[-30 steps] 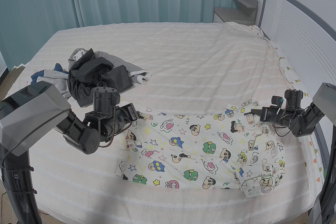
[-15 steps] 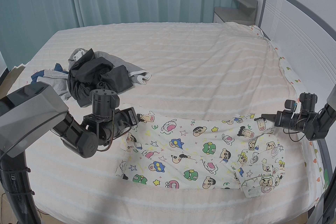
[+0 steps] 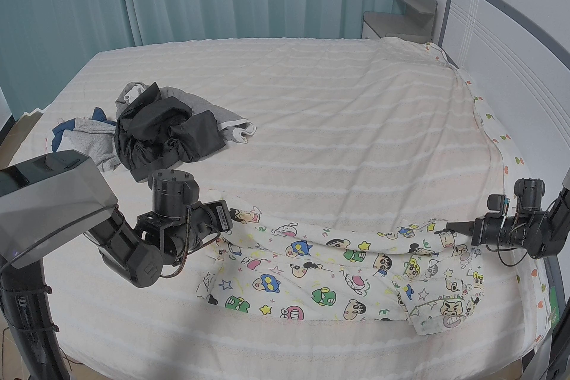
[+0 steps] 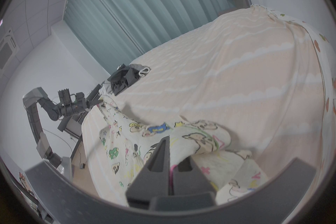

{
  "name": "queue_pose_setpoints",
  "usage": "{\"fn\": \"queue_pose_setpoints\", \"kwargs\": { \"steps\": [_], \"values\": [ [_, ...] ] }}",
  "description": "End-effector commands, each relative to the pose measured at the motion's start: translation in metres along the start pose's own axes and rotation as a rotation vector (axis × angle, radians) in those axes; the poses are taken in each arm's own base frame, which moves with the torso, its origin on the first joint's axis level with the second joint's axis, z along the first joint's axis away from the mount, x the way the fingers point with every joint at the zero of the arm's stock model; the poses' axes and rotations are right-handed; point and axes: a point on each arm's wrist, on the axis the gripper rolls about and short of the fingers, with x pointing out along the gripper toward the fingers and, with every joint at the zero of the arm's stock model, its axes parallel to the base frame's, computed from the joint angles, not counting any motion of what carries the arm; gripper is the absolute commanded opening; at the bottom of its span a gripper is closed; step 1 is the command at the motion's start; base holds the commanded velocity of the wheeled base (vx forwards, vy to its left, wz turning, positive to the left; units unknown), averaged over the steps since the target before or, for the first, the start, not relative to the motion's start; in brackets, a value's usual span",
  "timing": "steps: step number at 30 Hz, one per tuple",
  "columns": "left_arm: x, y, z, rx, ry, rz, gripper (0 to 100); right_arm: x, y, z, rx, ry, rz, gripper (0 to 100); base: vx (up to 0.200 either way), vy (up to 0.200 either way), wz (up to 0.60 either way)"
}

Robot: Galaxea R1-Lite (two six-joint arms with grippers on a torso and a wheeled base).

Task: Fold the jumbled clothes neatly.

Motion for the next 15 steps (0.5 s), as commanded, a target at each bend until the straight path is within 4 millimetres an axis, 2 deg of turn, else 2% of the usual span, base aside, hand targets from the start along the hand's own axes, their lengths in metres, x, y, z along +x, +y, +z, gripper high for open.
{"fn": "queue_pose_setpoints", "kwargs": {
  "steps": [1,6,8,10,15],
  "values": [
    [-0.008,0.002,-0.021,0.025,0.061,0.007,0,-0.006,0.001,-0.018,-0.006,0.046,-0.009,0,0.0,0.0,0.0],
    [-0.015,0.002,-0.047,0.052,0.13,0.002,0,-0.012,-0.004,-0.032,-0.009,0.074,-0.026,0,0.0,0.0,0.0],
    [-0.015,0.002,-0.047,0.052,0.13,0.002,0,-0.012,-0.004,-0.032,-0.009,0.074,-0.028,0,0.0,0.0,0.0],
    [-0.013,0.0,-0.062,0.072,0.149,-0.006,0,-0.015,-0.004,-0.041,-0.004,0.096,-0.031,0,0.0,0.0,0.0],
    [-0.017,0.004,-0.072,0.102,0.177,-0.002,0,-0.017,-0.004,-0.049,-0.008,0.118,-0.039,0,0.0,0.0,0.0]
  ]
}}
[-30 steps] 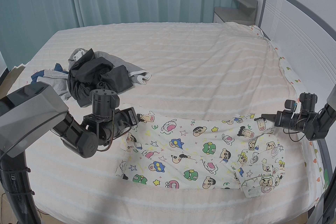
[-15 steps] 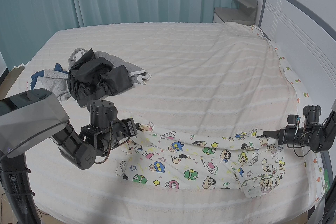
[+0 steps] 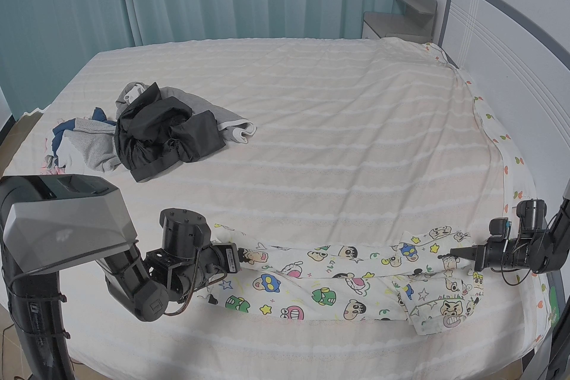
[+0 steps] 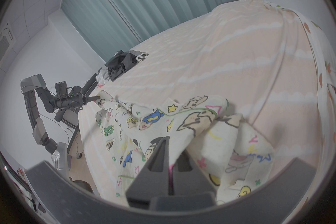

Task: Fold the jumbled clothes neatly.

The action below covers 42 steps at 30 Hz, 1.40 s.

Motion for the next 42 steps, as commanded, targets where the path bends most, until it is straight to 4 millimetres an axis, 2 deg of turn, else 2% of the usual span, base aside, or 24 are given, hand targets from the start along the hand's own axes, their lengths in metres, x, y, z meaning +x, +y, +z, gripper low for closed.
{"fn": "queue_pose_setpoints", "kwargs": {
  "steps": [1,9,22,29,30,35,41,42],
  "values": [
    [0.003,0.003,-0.018,0.022,0.055,0.014,0,0.0,-0.001,-0.011,0.024,0.029,-0.004,0,0.0,0.0,0.0],
    [0.008,0.007,-0.029,0.026,0.081,0.051,0,-0.003,0.004,-0.02,0.041,0.056,0.002,0,0.0,0.0,0.0],
    [0.013,0.01,-0.032,0.012,0.061,0.052,0,-0.016,0.004,-0.031,0.067,0.071,-0.025,0,0.0,0.0,0.0],
    [0.016,0.011,-0.036,0.009,0.059,0.057,0,-0.015,0.007,-0.037,0.075,0.09,-0.017,0,0.0,0.0,0.0],
    [0.016,0.011,-0.037,0.009,0.061,0.057,100,-0.015,0.007,-0.037,0.075,0.09,-0.017,0,0.0,0.0,0.0],
    [0.013,0.014,-0.04,-0.005,0.074,0.064,100,-0.016,0.005,-0.037,0.077,0.092,-0.034,0,0.0,0.0,0.0],
    [0.014,0.016,-0.034,-0.082,0.028,0.062,100,-0.016,0.007,-0.04,0.085,0.105,-0.035,0,0.0,0.0,0.0],
    [0.012,0.023,-0.029,-0.1,0.002,0.071,100,-0.016,0.007,-0.04,0.084,0.103,-0.036,100,0.0,0.0,0.0]
  ]
}}
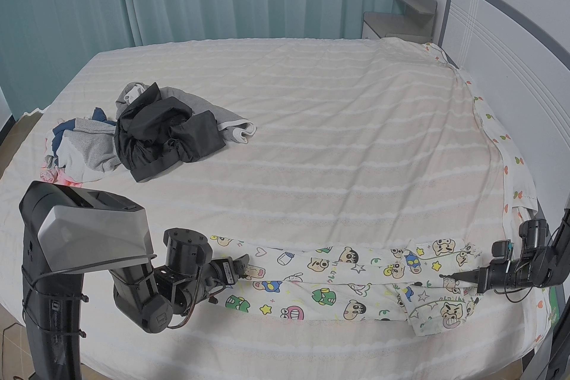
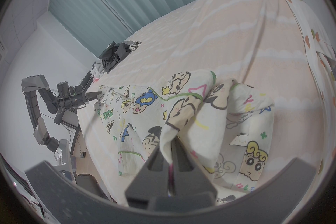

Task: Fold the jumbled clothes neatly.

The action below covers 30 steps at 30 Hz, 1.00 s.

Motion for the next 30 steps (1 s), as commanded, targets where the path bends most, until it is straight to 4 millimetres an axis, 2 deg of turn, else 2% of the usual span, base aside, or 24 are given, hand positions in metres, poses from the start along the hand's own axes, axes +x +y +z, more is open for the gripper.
{"fn": "queue_pose_setpoints", "kwargs": {
  "steps": [1,9,10,11,13,17,21,25,30],
  "values": [
    [-0.002,0.012,0.005,-0.031,-0.028,0.022,100,0.0,0.0,-0.002,0.006,0.004,0.0,100,0.0,0.0,0.0],
    [-0.016,0.036,0.019,-0.157,-0.147,0.038,100,-0.009,-0.011,-0.001,0.026,-0.022,-0.068,100,0.0,0.0,0.0],
    [-0.017,0.036,0.019,-0.16,-0.15,0.036,100,-0.01,-0.012,-0.001,0.028,-0.024,-0.071,100,0.0,0.0,0.0],
    [-0.028,0.036,0.022,-0.205,-0.164,0.026,100,-0.015,-0.016,0.002,0.022,-0.052,-0.093,100,0.0,0.0,0.0],
    [-0.038,0.036,0.025,-0.252,-0.171,0.012,100,-0.019,-0.021,0.005,0.006,-0.086,-0.115,100,0.0,0.0,0.0],
    [-0.049,0.036,0.03,-0.337,-0.183,-0.003,100,-0.03,-0.026,0.016,-0.051,-0.177,-0.164,100,0.0,0.0,0.0],
    [-0.053,0.038,0.026,-0.423,-0.142,-0.038,100,-0.042,-0.016,0.034,-0.13,-0.25,-0.182,100,0.0,0.0,0.0],
    [-0.062,0.04,0.013,-0.456,-0.016,-0.153,100,-0.05,0.002,0.061,-0.193,-0.283,-0.204,100,0.0,0.0,0.0],
    [-0.065,0.041,0.001,-0.474,0.031,-0.204,100,-0.034,0.018,0.088,-0.21,-0.221,-0.212,100,0.0,0.0,0.0]
  ]
}}
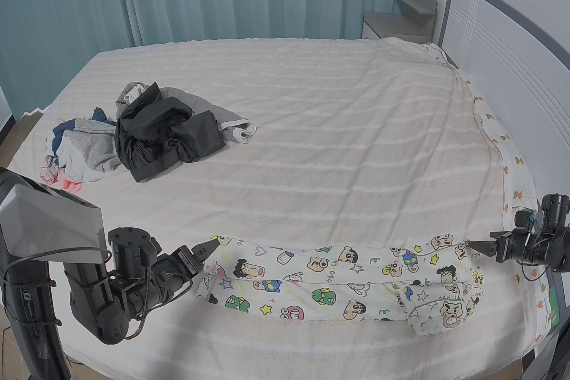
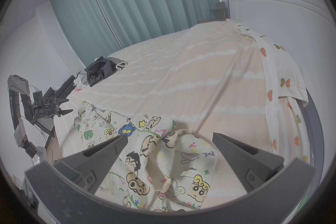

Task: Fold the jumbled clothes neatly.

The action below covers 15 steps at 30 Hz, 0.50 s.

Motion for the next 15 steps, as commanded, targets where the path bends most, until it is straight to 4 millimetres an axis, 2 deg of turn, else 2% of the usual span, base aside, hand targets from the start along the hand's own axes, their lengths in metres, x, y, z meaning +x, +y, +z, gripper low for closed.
{"fn": "queue_pose_setpoints", "kwargs": {
  "steps": [1,4,9,15],
  "values": [
    [-0.006,0.013,-0.019,-0.027,0.104,0.002,100,0.013,0.024,0.049,-0.109,-0.029,-0.005,100,0.0,0.0,0.0],
    [0.001,0.024,-0.03,-0.024,0.149,0.04,100,0.037,0.032,0.053,-0.118,0.047,-0.051,100,0.0,0.0,0.0],
    [0.009,0.03,-0.035,-0.026,0.172,0.046,100,0.074,0.039,0.051,-0.145,0.122,-0.115,100,0.0,0.0,0.0],
    [0.008,0.031,-0.034,-0.04,0.177,0.045,100,0.095,0.04,0.054,-0.178,0.147,-0.171,100,0.0,0.0,0.0]
  ]
}}
